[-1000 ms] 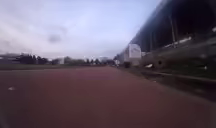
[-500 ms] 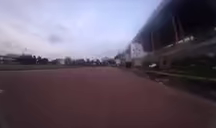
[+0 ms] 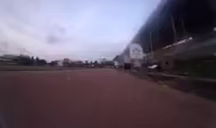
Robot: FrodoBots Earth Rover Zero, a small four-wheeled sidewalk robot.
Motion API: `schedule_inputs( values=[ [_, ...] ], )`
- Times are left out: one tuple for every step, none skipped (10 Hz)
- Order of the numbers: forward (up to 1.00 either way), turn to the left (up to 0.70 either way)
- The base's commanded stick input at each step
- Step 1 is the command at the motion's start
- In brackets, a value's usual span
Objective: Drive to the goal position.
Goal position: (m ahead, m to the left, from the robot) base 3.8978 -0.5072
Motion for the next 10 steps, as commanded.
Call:
schedule_inputs(
  values=[
    [0.7, 0.0],
    [0.7, -0.17],
    [0.7, -0.35],
    [0.7, -0.35],
    [0.7, -0.22],
    [0.7, -0.02],
    [0.7, -0.27],
    [0.7, -0.23],
    [0.7, -0.06],
    [0.7, 0.0]
  ],
)
